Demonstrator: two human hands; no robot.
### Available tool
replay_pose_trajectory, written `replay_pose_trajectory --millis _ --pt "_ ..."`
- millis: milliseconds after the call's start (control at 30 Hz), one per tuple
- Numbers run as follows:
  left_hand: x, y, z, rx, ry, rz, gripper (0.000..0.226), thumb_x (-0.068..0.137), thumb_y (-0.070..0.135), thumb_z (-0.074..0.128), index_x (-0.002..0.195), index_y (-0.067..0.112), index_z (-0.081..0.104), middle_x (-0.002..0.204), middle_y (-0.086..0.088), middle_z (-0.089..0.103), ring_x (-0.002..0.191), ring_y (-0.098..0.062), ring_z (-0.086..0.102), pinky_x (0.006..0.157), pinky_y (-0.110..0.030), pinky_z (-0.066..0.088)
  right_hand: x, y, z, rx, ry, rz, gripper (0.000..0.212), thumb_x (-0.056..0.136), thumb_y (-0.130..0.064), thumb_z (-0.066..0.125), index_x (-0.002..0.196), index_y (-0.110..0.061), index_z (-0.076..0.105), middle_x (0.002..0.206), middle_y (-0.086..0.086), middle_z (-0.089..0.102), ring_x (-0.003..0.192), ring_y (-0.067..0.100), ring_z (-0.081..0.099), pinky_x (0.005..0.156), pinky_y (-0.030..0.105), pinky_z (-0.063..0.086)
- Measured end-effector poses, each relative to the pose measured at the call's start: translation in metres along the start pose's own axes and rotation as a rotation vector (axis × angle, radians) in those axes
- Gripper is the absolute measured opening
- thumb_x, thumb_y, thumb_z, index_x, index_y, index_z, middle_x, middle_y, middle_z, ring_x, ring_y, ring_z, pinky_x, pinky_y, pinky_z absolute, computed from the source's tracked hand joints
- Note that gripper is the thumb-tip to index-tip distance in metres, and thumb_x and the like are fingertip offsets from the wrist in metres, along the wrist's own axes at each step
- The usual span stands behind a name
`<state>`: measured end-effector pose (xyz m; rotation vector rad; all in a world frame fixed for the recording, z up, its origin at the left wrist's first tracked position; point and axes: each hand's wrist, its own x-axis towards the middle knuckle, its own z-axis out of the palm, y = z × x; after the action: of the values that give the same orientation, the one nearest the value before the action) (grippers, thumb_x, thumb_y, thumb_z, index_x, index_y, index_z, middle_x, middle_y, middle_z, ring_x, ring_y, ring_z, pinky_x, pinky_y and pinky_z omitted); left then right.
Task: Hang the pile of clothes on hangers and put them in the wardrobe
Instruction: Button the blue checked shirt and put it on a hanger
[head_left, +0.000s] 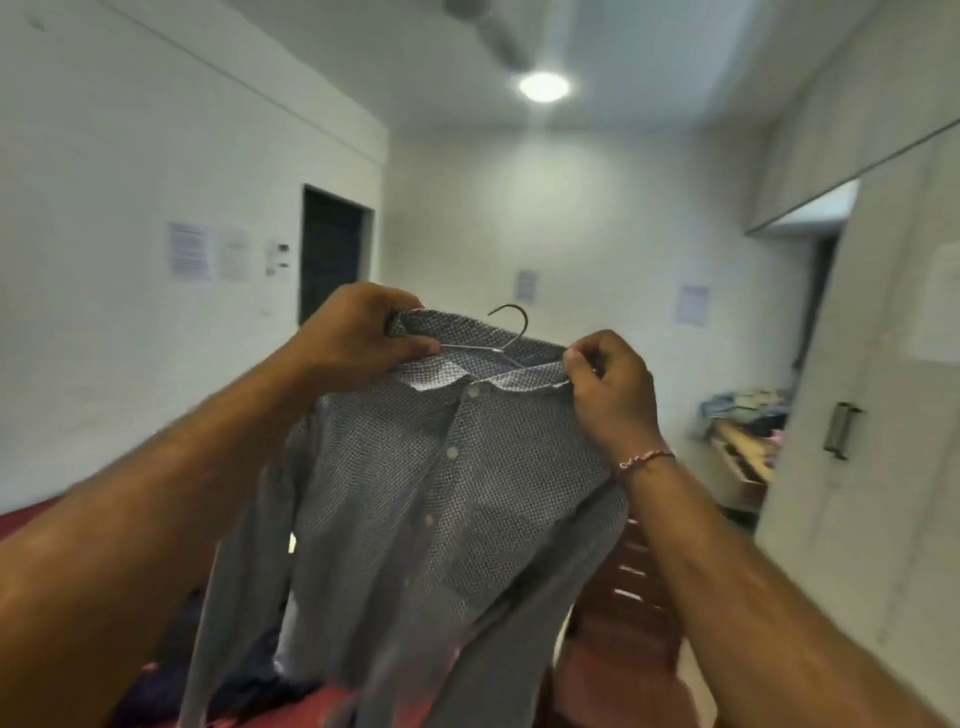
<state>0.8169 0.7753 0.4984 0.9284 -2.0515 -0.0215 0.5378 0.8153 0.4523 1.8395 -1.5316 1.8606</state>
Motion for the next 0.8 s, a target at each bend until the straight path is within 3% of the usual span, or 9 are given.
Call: replay_pose_trajectory --millis 233,300,400,567,700,800 --pt "0.049 0.142 0.056 -0.138 -0.104 0.212 0.016 0.083 0.032 0.086 0.079 0.022 0.074 0.068 0.004 0.072 0.067 -0.016 0.069 0.068 -0.047 0.060 -0.002 -0.007 -0.202 -0.297 -0.054 0.026 0.019 0.086 -0.013 0.072 0.069 -0.020 0.066 0.063 -0.011 0.065 0.062 0.003 0.058 0.062 0.023 0.048" --pt "0.062 0.187 0.075 -0.202 -0.102 0.246 0.016 0.083 0.034 0.085 0.080 0.021 0.075 0.069 0.004 0.073 0.067 -0.015 0.070 0.070 -0.048 0.060 -0.006 -0.016 -0.263 -0.371 -0.057 -0.003 0.016 0.090 -0.016 0.071 0.075 -0.021 0.068 0.070 -0.009 0.068 0.068 0.006 0.062 0.066 0.026 0.052" --pt "0.074 0.254 0.098 -0.316 -0.059 0.291 0.030 0.081 0.044 0.084 0.074 0.016 0.073 0.066 -0.002 0.072 0.066 -0.023 0.070 0.067 -0.051 0.059 -0.015 -0.031 -0.351 -0.490 -0.030 -0.041 0.011 0.097 -0.025 0.068 0.092 -0.026 0.076 0.086 -0.015 0.075 0.083 0.002 0.069 0.076 0.018 0.054" --pt "0.080 0.379 0.129 -0.497 0.000 0.317 0.031 0.078 0.044 0.086 0.071 0.018 0.071 0.065 0.000 0.070 0.066 -0.021 0.068 0.068 -0.045 0.059 -0.039 -0.062 -0.499 -0.803 0.104 -0.079 0.023 0.098 -0.038 0.067 0.084 -0.024 0.079 0.079 -0.012 0.075 0.075 0.006 0.068 0.068 0.021 0.051" --pt "0.081 0.484 0.147 -0.624 -0.027 0.389 0.030 0.076 0.043 0.088 0.074 0.017 0.072 0.068 0.000 0.069 0.067 -0.018 0.067 0.065 -0.036 0.055 -0.064 -0.086 -0.603 -0.778 0.234 0.006 0.008 0.092 -0.020 0.076 0.088 -0.024 0.081 0.085 -0.013 0.078 0.081 0.004 0.072 0.075 0.016 0.054" --pt "0.086 0.561 0.162 -0.737 -0.105 0.425 0.033 0.075 0.042 0.089 0.076 0.014 0.073 0.070 -0.003 0.070 0.069 -0.019 0.066 0.061 -0.033 0.051 -0.080 -0.111 -0.673 -0.877 0.302 0.050 0.020 0.090 -0.011 0.077 0.088 -0.031 0.079 0.086 -0.017 0.078 0.082 0.000 0.072 0.077 0.015 0.054"
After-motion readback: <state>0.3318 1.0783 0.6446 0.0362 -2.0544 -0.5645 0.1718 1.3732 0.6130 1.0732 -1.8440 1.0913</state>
